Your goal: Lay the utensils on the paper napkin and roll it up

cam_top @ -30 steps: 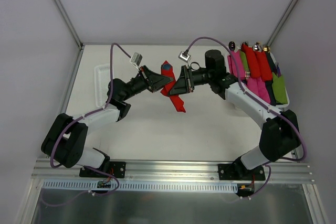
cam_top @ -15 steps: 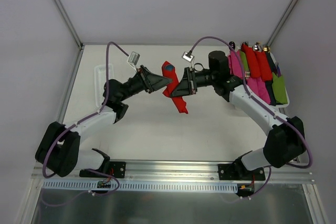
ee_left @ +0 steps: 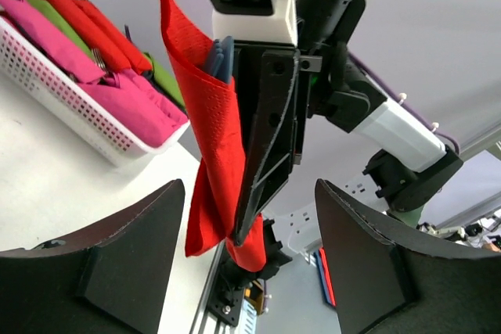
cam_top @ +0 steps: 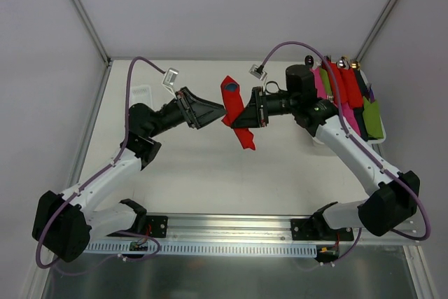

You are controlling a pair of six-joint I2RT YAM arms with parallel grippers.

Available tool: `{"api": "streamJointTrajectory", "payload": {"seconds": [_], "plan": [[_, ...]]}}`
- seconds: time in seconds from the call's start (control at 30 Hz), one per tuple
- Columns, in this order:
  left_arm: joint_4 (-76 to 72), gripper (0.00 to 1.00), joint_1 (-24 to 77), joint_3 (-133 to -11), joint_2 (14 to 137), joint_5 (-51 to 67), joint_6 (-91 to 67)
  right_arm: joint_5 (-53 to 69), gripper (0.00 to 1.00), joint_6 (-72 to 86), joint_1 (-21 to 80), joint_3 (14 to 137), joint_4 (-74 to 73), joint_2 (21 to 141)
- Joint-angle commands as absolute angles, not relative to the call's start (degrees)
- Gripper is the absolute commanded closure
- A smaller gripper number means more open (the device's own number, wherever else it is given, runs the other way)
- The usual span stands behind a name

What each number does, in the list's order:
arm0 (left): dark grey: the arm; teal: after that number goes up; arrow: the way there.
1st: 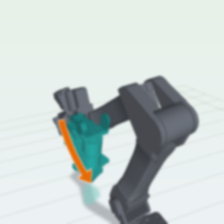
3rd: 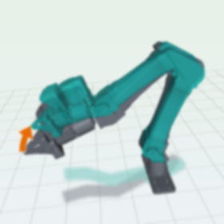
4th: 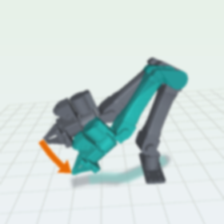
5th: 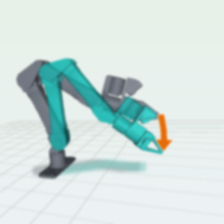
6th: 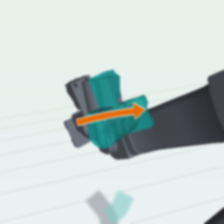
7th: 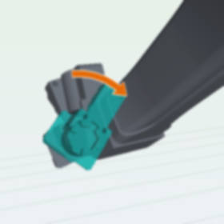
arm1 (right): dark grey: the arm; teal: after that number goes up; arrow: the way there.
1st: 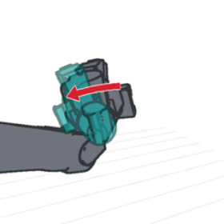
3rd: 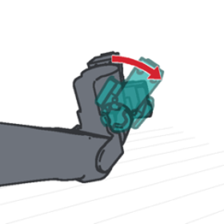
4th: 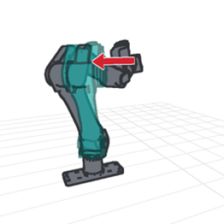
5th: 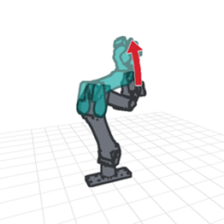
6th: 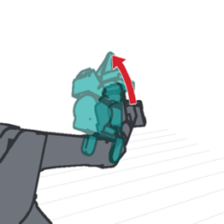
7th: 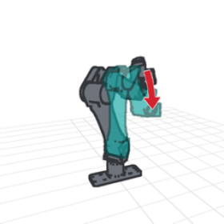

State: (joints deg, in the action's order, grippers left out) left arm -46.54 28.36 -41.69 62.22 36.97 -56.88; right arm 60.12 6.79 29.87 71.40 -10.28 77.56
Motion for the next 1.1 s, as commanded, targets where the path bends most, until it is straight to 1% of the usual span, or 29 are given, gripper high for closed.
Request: {"api": "streamJointTrajectory", "payload": {"seconds": [0.0,0.03,0.13,0.23,0.27,0.37,0.4,0.47,0.5,0.6,0.63,0.7,0.73,0.8,0.83,0.9,0.93,1.0,1.07], "plan": [[-46.4,0.32,29.7,-42.7,62.6,36.5,-54.6,59.8,1.00,3.8,31.5,74.3,-11.0,74.9],[-45.9,0.30,30.1,-42.9,62.8,36.0,-54.4,59.8,1.00,3.6,31.7,74.4,-11.1,74.8],[-44.8,0.29,31.1,-43.0,62.8,33.9,-54.1,59.7,1.00,3.1,32.6,74.5,-11.2,74.4],[-43.0,0.34,31.8,-44.1,63.8,34.3,-53.9,59.2,1.00,2.9,33.0,74.8,-11.4,74.6],[-43.4,0.38,32.2,-44.1,64.2,34.4,-54.0,59.0,1.00,2.8,33.0,75.0,-11.8,74.8],[-44.4,0.46,32.5,-44.5,64.6,35.9,-54.3,57.7,1.00,2.3,33.0,75.3,-12.4,75.1],[-45.8,0.53,32.5,-44.5,64.9,36.4,-54.9,57.1,1.00,2.1,33.0,75.3,-12.6,75.1],[-47.2,0.58,32.8,-44.2,65.3,37.1,-55.6,56.5,1.00,1.6,33.0,75.5,-13.2,75.5],[-47.5,0.63,32.9,-44.2,65.4,37.2,-55.9,56.3,1.00,1.5,33.0,75.7,-13.3,75.7],[-48.0,0.74,33.0,-44.0,65.4,36.9,-56.0,55.0,1.00,0.6,33.0,76.0,-14.5,75.8],[-48.2,0.83,33.0,-43.9,65.3,36.7,-55.8,54.7,1.00,0.5,33.0,76.3,-15.1,76.0],[-48.2,0.88,32.9,-43.8,64.8,36.1,-55.5,53.3,1.00,-1.8,33.0,76.7,-17.3,76.3],[-48.1,0.94,32.9,-43.8,64.7,35.8,-55.1,52.7,1.00,-2.4,33.0,76.6,-18.0,76.2],[-47.6,1.00,32.9,-43.9,64.4,35.2,-54.7,51.2,1.00,-3.9,33.1,76.6,-20.2,76.0],[-47.6,1.00,32.9,-43.5,64.2,34.0,-54.6,50.6,1.00,-4.5,33.2,76.6,-21.0,76.1],[-47.7,1.00,32.7,-43.1,63.6,33.0,-54.4,50.1,0.95,-6.1,33.1,76.3,-23.5,75.9],[-48.1,1.00,32.6,-42.5,63.4,32.6,-54.4,50.0,0.88,-6.8,33.1,75.3,-24.2,75.8],[-48.6,1.00,32.2,-42.2,62.9,31.6,-54.4,50.0,0.84,-7.5,33.1,73.7,-25.2,75.1],[-48.9,1.00,31.8,-42.2,62.7,31.4,-54.4,50.4,0.84,-8.5,33.2,71.3,-26.2,74.0]]}}
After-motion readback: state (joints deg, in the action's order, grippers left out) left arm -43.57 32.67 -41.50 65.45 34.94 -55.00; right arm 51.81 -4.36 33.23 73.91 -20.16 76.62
